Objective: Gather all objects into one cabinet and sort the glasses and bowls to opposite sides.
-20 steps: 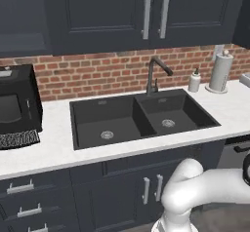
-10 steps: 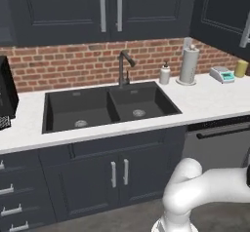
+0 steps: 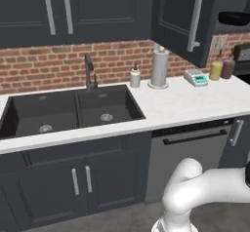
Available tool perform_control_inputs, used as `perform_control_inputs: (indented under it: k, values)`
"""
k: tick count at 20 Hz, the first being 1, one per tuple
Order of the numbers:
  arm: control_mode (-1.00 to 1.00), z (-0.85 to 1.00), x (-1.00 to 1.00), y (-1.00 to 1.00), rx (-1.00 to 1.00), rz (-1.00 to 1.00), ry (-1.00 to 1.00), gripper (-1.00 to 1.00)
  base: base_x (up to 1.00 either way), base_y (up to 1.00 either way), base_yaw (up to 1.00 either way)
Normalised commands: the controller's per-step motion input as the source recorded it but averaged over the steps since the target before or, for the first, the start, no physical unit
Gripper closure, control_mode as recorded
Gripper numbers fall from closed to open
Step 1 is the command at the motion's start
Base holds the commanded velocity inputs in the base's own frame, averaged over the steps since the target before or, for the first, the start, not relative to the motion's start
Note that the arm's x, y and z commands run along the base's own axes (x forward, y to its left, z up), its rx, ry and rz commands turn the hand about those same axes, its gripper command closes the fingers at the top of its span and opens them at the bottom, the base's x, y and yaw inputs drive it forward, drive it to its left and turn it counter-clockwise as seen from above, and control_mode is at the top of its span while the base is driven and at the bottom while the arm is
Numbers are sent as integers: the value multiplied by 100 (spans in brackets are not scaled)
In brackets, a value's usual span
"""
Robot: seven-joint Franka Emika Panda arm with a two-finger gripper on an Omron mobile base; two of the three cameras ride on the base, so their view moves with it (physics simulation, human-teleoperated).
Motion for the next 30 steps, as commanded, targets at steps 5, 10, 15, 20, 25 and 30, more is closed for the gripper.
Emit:
perform_control_inputs:
  k: [5,10,15,20,25,30]
  values:
    - [100,0,0,0,0,0,0,100,0,-98,0]
    - [100,0,0,0,0,0,0,100,21,-53,0]
    - [100,0,0,0,0,0,0,100,45,-27,0]
    - [100,0,0,0,0,0,0,100,65,-8,0]
    - [100,0,0,0,0,0,0,100,96,-51,1]
    - [100,0,0,0,0,0,0,100,93,-50,1]
